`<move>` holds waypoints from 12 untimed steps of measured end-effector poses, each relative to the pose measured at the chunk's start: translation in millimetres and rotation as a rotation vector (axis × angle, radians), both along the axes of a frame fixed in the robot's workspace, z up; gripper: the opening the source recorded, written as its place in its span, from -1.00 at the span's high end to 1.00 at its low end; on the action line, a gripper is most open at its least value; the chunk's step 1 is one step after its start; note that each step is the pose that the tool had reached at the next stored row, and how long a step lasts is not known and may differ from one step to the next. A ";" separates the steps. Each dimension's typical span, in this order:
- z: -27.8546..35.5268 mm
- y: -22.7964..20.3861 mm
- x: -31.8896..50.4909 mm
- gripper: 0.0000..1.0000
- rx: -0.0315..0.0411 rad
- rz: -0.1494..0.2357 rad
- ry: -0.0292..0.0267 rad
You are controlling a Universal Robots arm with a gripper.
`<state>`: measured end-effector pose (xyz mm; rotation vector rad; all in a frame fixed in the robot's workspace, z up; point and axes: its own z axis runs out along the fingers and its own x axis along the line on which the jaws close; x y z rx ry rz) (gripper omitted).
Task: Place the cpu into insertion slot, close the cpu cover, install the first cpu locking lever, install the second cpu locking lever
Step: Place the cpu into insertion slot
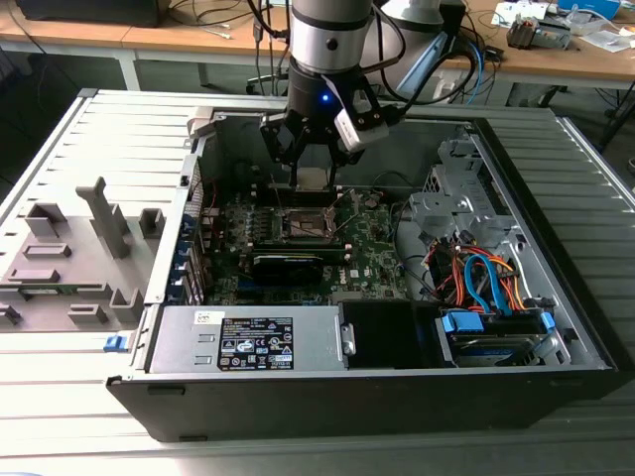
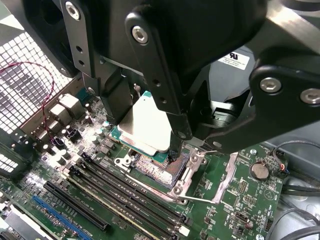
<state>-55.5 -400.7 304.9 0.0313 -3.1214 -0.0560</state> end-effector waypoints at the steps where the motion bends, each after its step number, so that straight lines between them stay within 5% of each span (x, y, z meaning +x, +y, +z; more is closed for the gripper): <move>1: -0.2 0.0 0.0 -0.08 0.0000 0.000 0.0000; 12: -2.7 0.0 0.0 -0.08 -0.0002 0.000 0.0001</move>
